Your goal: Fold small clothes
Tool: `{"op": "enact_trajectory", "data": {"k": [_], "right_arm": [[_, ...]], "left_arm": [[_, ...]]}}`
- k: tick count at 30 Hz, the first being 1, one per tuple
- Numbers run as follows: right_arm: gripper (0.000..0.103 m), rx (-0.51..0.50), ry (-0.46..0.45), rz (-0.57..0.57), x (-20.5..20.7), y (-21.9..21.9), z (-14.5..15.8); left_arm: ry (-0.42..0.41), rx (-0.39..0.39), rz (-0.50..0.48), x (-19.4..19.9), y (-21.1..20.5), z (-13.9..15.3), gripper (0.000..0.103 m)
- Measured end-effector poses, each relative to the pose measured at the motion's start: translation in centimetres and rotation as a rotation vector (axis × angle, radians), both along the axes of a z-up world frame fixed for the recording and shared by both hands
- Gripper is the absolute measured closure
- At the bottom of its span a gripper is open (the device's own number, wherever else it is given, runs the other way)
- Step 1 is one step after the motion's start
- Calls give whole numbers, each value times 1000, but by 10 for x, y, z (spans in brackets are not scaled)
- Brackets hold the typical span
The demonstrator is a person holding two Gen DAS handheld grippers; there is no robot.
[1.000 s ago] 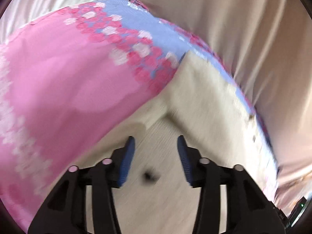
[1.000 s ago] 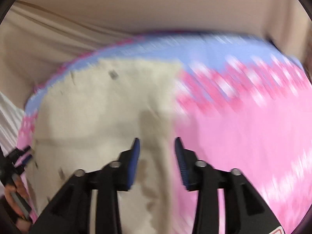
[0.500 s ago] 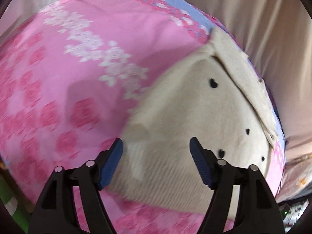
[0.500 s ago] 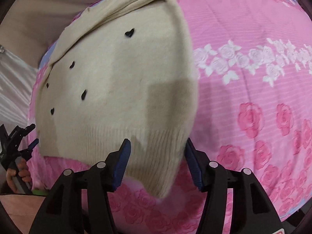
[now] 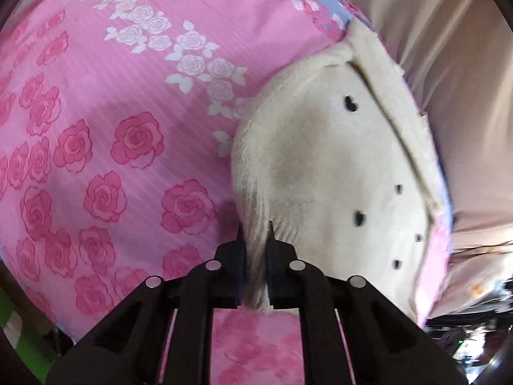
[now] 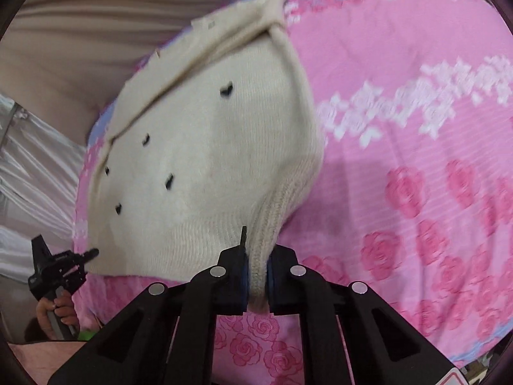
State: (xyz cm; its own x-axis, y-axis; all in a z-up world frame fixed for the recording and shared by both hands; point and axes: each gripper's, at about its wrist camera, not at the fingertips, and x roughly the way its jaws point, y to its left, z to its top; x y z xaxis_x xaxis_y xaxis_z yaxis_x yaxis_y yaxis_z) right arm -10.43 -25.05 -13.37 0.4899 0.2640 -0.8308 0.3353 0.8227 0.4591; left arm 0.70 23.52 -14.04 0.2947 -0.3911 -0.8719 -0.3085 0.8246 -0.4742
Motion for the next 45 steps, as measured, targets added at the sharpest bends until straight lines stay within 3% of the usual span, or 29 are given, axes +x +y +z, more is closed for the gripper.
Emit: {"op": "enact_trajectory", "data": {"k": [6,11,15,17,19,22,26,30,33,38,45], "right_arm": [[96,-72,-12,38,-19,-18,41],[96,-84,84,112,-55,-14,35],[96,-52,140,211,-86,-7,29],[96,-10,133,250,-98,-7,33],[96,51,93,268,-106,-13,44],[96,130,-88,267,-102,-28,85],[96,108,-355,162,-46,-58,141],[96,131,-436,33,33,-85,146],[96,107,-425,-8,97,-99,132],[96,92,-347,-70,183,-111,94],[95,90,-219,-153,262,-124,37]], "left_arm": [[24,-40,-126,-20,-13,39,96],[80,-30,-188,-48,-18,57,97],[136,6,-159,-73,-14,73,97],[116,40,-134,-79,-12,92,97],[40,59,-106,-80,-12,122,97],[-120,75,-105,-67,-25,164,97],[-280,34,-110,-11,-45,190,97],[-418,87,-103,59,-66,199,97],[-422,98,-74,106,-76,188,97],[-409,217,-85,189,-112,153,97],[-301,269,-70,280,-137,93,97]]}}
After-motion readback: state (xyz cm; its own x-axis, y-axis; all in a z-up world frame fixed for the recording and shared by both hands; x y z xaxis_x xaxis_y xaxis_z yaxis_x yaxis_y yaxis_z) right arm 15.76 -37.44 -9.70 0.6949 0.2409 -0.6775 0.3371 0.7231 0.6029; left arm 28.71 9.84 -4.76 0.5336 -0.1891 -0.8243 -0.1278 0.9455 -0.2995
